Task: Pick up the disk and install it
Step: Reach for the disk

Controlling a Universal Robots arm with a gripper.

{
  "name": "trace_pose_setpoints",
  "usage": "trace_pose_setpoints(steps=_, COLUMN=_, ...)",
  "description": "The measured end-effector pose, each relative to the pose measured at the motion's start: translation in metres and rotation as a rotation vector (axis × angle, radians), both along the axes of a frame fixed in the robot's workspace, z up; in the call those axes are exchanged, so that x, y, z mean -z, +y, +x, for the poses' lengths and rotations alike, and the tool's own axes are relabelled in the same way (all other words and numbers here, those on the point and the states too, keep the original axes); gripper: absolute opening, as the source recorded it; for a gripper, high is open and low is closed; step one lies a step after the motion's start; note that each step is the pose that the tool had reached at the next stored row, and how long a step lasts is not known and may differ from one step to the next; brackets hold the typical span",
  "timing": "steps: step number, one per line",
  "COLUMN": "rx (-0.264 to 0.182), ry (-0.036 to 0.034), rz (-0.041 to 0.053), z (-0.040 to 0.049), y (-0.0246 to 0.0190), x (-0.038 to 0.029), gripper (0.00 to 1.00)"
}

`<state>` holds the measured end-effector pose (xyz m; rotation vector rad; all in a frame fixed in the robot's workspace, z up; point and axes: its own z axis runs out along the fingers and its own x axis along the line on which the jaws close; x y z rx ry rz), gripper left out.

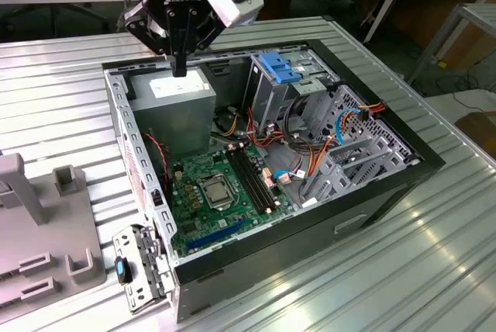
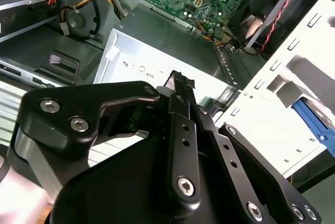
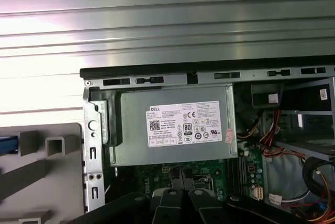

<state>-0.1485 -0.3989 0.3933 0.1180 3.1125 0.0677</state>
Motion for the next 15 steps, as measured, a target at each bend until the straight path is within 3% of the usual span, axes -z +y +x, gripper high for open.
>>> trace_pose_setpoints(steps=7, rx=0.0, ry=0.0, rz=-0.0001, z=-0.0156, y=0.0, x=0.0, gripper=0.11)
trace_pose_setpoints(steps=15, rx=0.0, ry=0.0, rz=0.0, z=-0.0263, y=0.0, x=0.0, gripper=0.11)
